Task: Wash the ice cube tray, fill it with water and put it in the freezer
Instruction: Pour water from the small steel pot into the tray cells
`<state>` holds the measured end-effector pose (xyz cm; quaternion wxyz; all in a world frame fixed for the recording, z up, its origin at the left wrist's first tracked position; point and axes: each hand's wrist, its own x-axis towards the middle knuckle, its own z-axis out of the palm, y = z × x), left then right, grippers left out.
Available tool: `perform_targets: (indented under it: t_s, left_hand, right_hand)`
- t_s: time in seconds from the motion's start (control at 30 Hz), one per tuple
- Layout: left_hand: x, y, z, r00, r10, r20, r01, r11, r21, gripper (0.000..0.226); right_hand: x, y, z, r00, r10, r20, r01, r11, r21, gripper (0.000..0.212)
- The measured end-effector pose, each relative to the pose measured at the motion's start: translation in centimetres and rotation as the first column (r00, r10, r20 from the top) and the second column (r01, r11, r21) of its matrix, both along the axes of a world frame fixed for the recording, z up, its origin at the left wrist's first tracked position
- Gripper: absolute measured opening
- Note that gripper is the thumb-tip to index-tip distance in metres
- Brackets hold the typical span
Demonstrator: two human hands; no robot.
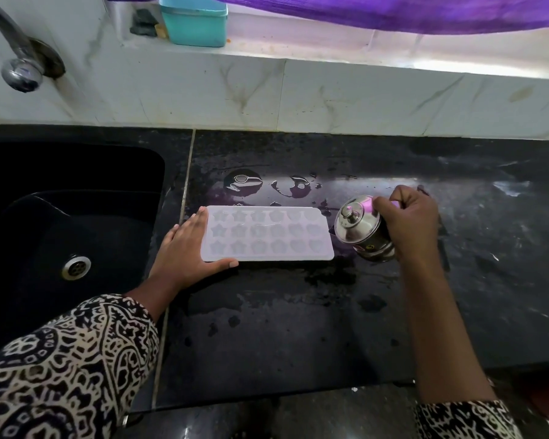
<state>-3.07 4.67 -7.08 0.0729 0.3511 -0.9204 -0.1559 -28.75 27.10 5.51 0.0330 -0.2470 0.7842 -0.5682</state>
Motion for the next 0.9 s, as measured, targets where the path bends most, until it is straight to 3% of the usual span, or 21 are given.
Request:
perform_targets:
  t_s: [0.9]
  left_hand:
    - [-0.1, 0.0, 0.0, 1.000, 0.008, 0.015, -0.008, 1.000, -0.014, 0.130]
  right_hand:
    - [-1.0, 0.0, 2.0, 0.993, 0.048, -0.105, -0.040, 0.996, 0.075, 0.035]
